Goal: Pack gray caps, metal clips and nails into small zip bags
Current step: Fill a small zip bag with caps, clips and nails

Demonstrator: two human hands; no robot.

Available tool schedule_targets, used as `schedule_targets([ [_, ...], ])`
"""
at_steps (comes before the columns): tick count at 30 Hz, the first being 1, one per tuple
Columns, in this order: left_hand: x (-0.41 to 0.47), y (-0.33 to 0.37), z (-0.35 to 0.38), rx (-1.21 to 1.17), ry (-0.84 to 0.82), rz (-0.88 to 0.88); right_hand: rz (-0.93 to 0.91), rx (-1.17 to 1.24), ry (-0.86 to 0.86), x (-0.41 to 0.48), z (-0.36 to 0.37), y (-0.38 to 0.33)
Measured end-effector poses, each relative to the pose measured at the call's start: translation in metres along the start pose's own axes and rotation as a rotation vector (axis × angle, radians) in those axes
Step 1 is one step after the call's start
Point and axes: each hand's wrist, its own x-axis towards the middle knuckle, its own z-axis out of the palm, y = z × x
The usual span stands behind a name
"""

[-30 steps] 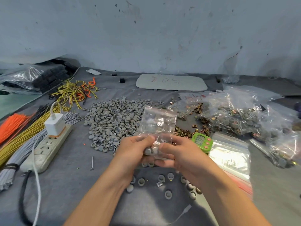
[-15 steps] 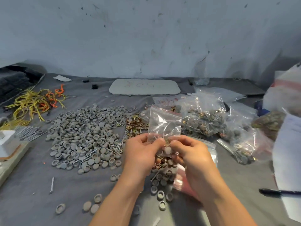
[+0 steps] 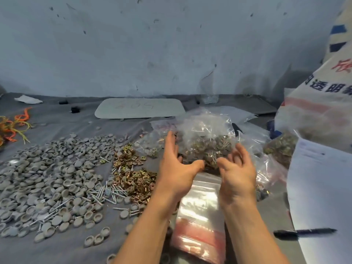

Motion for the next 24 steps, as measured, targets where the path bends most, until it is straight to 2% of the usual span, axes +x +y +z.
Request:
schedule_targets([
  [4,-0.018,-0.014,-0.012,0.407,0.105,0.18,-0.034,-0.434,-0.084,-0.004,-0.013,0.015],
  [6,-0.029,-0.02,-0.015,0.637,0.116,0.245,-0.112,-0.635,-0.141,-0.003,-0.016,0.014],
  [9,-0.042,-0.019,-0.011,0.834,0.022,0.27,-0.21,-1.045,-0.259,-0.005,-0.024,0.014],
  [13,-0.055,-0.02,-0.002,1.022,-0.2,0.167,-0.2,-1.568,-0.442,-0.016,-0.041,0.02],
  [15,-0.061,-0.023,-0.001,1.028,-0.256,0.122,-0.209,-1.651,-0.536,-0.018,-0.047,0.02],
  [19,-0.074,-0.026,-0.003,1.019,-0.347,0.125,-0.229,-1.653,-0.638,-0.018,-0.055,0.018],
  [22,-0.078,-0.026,-0.009,1.001,-0.472,0.116,-0.249,-1.664,-0.68,-0.018,-0.058,0.018],
  [24,-0.078,-0.025,-0.014,0.961,-0.464,0.063,-0.28,-1.667,-0.681,-0.017,-0.059,0.018],
])
